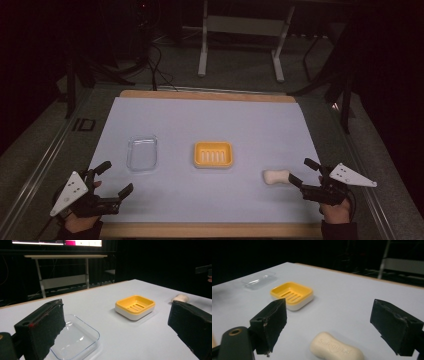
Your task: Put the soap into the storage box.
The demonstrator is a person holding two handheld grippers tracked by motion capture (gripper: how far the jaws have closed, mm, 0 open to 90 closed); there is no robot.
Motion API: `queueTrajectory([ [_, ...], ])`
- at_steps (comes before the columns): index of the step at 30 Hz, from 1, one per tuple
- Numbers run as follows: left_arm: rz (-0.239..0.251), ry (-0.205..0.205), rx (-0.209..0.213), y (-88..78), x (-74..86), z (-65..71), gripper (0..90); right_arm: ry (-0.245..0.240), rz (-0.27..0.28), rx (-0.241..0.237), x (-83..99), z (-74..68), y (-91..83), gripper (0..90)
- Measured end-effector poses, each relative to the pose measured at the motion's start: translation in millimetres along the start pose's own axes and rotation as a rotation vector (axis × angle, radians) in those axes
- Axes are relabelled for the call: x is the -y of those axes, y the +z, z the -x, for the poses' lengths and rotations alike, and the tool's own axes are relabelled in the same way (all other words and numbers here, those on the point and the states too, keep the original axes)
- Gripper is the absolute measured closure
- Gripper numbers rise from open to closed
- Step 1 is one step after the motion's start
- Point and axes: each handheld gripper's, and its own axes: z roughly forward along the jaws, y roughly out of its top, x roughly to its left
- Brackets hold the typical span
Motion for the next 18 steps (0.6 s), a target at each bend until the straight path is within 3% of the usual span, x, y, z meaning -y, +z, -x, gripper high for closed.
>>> queueTrajectory([
  [3, -0.005, 0.008, 0.002, 0.0, 0.3, 0.1, 1.1, -0.005, -0.016, -0.031, 1.6, 5.1, 0.1, 13.9],
  [7, -0.016, 0.021, 0.01, 0.7, 2.4, 0.0, 1.2, -0.061, -0.051, -0.067, 0.5, 12.3, -2.8, 13.9],
  [8, -0.025, 0.027, 0.01, 0.4, 2.8, 0.1, 1.2, -0.079, -0.062, -0.109, -0.9, 16.3, -4.4, 13.9],
  [10, -0.026, 0.026, 0.014, -0.6, 3.3, 0.2, 1.1, -0.087, -0.063, -0.135, -1.2, 17.4, -4.8, 13.9],
  [12, -0.024, 0.026, 0.015, -1.9, 3.6, 0.3, 1.2, -0.107, -0.123, -0.235, -1.9, 19.0, -4.2, 13.9],
  [13, -0.025, 0.026, 0.018, -2.4, 3.7, 0.4, 1.2, -0.107, -0.123, -0.235, -1.9, 19.0, -4.2, 13.9],
  [14, -0.026, 0.025, 0.02, -2.7, 3.9, 0.4, 1.1, -0.1, -0.168, -0.297, -1.4, 18.4, -3.0, 13.9],
  [16, -0.028, 0.024, 0.024, -2.1, 4.1, -0.4, 1.1, -0.098, -0.194, -0.31, -1.4, 17.7, -2.0, 14.0],
  [17, -0.029, 0.022, 0.025, -1.6, 4.1, -0.7, 1.2, -0.124, -0.261, -0.319, -2.5, 14.5, -0.3, 15.1],
  [18, -0.03, 0.018, 0.027, -0.8, 4.2, -0.9, 1.1, -0.145, -0.293, -0.327, -4.4, 12.2, 0.7, 15.1],
])
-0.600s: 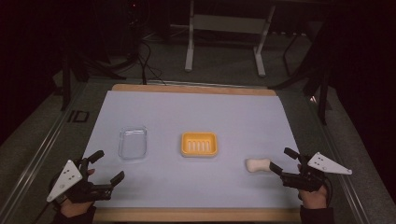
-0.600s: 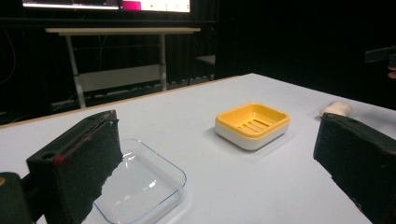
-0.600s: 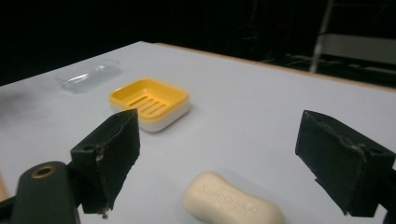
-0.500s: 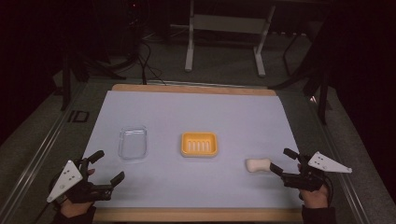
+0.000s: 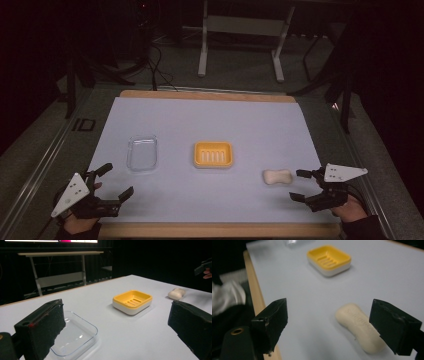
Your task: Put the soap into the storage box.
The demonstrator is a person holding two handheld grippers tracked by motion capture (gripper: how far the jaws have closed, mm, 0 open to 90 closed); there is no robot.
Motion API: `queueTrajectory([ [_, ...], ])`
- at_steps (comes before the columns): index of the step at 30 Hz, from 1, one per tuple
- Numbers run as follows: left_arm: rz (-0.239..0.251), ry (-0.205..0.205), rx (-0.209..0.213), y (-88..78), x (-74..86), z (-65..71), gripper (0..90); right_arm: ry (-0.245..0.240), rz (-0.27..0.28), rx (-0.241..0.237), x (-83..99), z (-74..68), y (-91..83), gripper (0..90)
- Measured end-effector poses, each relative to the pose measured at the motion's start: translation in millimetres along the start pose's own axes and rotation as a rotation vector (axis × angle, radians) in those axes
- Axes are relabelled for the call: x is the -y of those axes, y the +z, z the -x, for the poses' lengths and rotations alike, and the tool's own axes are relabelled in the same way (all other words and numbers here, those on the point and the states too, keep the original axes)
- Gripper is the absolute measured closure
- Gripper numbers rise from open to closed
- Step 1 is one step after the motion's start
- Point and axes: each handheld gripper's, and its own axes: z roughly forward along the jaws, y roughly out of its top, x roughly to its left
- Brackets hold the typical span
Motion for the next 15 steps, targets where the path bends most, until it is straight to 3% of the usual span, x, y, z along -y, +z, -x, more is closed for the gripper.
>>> queueTrajectory([
  [3, -0.005, 0.003, 0.004, 0.3, -0.1, 1.0, 1.1, -0.001, -0.059, -0.034, -4.6, -1.2, 1.7, 15.1],
  [5, 0.002, 0.009, 0.007, -0.9, -0.7, 3.0, 1.1, 0.011, -0.198, -0.075, -15.5, -3.4, 5.9, 15.2],
  [6, 0.002, 0.009, 0.007, -0.9, -0.7, 3.0, 1.2, 0.011, -0.198, -0.075, -15.5, -3.4, 5.9, 15.2],
  [7, 0.0, 0.009, 0.008, -1.0, -0.7, 3.3, 1.1, -0.025, -0.273, -0.095, -22.7, -4.8, 9.9, 15.1],
  [9, -0.005, 0.008, 0.007, -0.8, -0.6, 3.6, 1.2, -0.03, -0.29, -0.101, -24.0, -5.1, 11.1, 15.0],
  [10, -0.005, 0.008, 0.007, -0.7, -0.4, 4.0, 1.1, -0.047, -0.37, -0.135, -29.0, -5.0, 18.1, 15.2],
  [13, -0.007, 0.006, 0.01, -0.9, -0.2, 3.5, 1.1, -0.077, -0.413, -0.13, -32.8, -4.1, 23.0, 15.3],
  [14, -0.009, 0.005, 0.011, -0.9, -0.2, 3.1, 1.1, -0.102, -0.455, -0.127, -36.7, -3.5, 28.2, 15.4],
  [15, -0.01, 0.004, 0.012, -0.8, 0.0, 2.9, 1.1, -0.102, -0.455, -0.127, -36.7, -3.5, 28.2, 15.4],
])
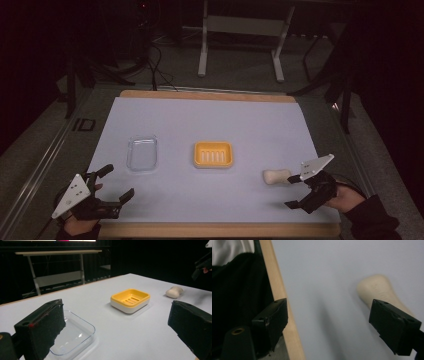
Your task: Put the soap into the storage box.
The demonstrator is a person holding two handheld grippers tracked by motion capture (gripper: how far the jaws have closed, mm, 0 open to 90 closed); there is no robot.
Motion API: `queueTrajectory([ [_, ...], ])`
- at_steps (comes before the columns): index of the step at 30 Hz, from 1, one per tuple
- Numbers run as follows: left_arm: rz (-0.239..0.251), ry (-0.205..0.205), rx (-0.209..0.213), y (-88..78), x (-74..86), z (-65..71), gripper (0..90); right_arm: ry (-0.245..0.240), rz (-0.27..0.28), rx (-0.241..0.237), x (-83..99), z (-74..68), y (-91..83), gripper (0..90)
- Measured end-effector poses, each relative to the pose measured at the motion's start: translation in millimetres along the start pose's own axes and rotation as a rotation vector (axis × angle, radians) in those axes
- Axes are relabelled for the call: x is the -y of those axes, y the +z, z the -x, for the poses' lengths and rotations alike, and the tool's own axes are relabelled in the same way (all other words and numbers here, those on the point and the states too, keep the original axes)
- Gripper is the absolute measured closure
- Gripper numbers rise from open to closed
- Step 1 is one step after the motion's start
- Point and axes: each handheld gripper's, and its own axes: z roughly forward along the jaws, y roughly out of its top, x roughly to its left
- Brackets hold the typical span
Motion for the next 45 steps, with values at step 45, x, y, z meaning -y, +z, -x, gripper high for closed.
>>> queueTrajectory([
  [45, -0.015, -0.005, -0.073, -16.0, 4.5, 5.0, 1.1, -0.318, -0.289, -0.017, -57.2, 35.1, 25.9, 23.9],
])
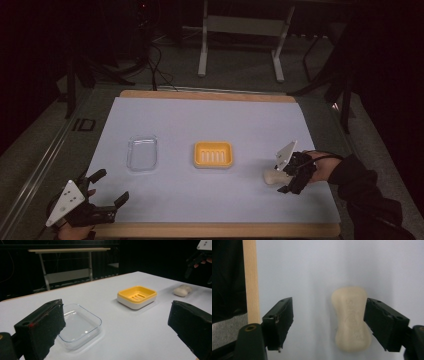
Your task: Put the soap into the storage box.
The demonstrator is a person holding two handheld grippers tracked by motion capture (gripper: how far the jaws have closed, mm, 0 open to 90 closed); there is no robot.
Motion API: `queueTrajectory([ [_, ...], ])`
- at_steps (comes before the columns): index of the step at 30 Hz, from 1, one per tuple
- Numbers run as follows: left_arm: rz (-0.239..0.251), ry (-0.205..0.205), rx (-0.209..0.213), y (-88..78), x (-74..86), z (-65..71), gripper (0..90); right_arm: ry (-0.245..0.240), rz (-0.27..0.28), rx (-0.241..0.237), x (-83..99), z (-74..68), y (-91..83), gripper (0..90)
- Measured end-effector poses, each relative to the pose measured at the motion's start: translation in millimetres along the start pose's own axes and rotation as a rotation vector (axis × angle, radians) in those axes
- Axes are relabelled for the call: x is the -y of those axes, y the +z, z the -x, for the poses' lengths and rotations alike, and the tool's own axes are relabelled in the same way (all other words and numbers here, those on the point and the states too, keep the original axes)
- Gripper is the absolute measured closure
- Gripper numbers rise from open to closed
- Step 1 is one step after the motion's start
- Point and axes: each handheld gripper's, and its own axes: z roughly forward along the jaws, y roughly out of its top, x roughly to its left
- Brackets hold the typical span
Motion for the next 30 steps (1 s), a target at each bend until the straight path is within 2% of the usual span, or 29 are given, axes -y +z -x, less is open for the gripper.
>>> queueTrajectory([
  [4, -0.001, 0.001, -0.002, -0.8, 0.5, 0.5, 1.2, 0.0, 0.024, 0.013, 0.5, 10.6, 1.3, 25.7],
  [7, -0.001, 0.002, -0.006, -1.7, 0.8, 0.5, 1.1, -0.006, 0.024, 0.014, 2.6, 13.5, 3.7, 26.4],
  [10, -0.003, 0.002, -0.009, -2.5, 1.0, 0.6, 1.1, -0.005, 0.003, 0.019, 6.4, 18.0, 11.3, 26.4],
  [11, -0.004, 0.0, -0.01, -2.6, 1.1, 0.6, 1.1, -0.003, -0.027, 0.028, 8.7, 20.4, 17.2, 26.5],
  [13, -0.004, 0.001, -0.01, -2.6, 1.1, 0.7, 1.1, -0.01, -0.045, 0.029, 11.1, 22.0, 22.1, 26.5],
  [19, -0.008, 0.002, -0.011, -2.0, 1.3, 1.7, 1.1, -0.012, -0.055, 0.026, 15.3, 24.5, 29.2, 31.8],
  [22, -0.01, 0.004, -0.01, -1.7, 1.3, 2.1, 1.1, -0.025, -0.086, 0.028, 16.4, 26.6, 34.7, 32.8],
  [23, -0.011, 0.006, -0.01, -1.6, 1.3, 2.2, 1.1, -0.04, -0.116, 0.025, 16.5, 28.2, 38.9, 33.3],
  [30, -0.013, 0.013, -0.008, -1.8, 1.2, 3.1, 1.1, -0.064, -0.158, 0.025, 12.8, 30.3, 46.2, 35.5],
])
